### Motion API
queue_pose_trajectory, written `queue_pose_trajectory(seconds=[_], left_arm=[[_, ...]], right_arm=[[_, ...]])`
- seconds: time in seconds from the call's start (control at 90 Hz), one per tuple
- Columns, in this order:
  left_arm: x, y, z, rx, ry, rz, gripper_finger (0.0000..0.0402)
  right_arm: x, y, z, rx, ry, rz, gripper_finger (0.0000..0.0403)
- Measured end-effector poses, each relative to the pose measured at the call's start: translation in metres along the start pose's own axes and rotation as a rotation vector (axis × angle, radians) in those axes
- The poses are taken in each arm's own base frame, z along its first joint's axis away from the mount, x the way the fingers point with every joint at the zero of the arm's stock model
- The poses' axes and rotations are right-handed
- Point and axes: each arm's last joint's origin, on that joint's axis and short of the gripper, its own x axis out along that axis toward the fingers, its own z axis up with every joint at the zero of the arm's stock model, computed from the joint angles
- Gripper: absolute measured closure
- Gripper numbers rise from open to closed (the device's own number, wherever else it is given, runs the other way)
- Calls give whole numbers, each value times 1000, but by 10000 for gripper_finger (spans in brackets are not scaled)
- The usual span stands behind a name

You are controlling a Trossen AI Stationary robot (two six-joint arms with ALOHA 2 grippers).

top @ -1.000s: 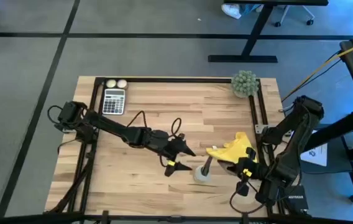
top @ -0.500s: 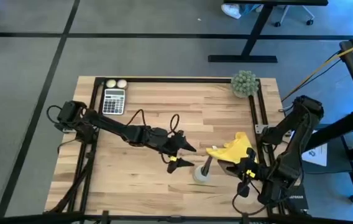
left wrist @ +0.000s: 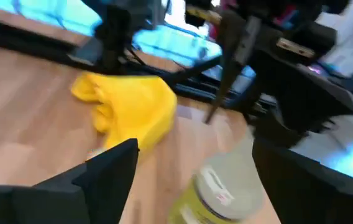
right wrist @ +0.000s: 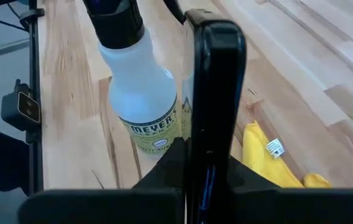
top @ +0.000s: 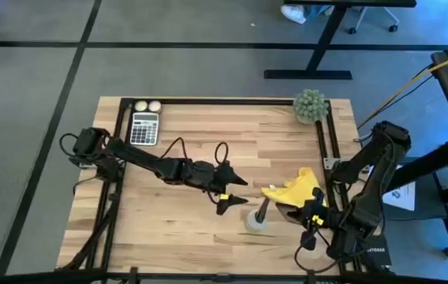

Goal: Apply microfiber cloth
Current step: Spray the front of the cellphone using the spray bottle

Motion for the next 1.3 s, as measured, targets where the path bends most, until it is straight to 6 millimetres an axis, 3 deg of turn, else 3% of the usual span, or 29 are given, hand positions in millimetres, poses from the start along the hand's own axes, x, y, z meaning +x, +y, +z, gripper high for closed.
queue_pose_trajectory(seconds=[0.422,0.667,0.822,1.044,1.3], left_arm=[[0,-8,12,-2,-37,11,100],[-2,-23,14,75,-51,-104,100],[-2,-25,13,28,-43,-114,100],[-2,-20,13,-81,-68,3,100],[-3,-27,11,69,-84,37,100]], right_arm=[[0,0,0,0,0,1,400],[0,1,0,5,0,5,400],[0,1,0,-8,-2,5,400],[0,1,0,-4,-3,8,400],[0,1,0,-4,-3,9,400]])
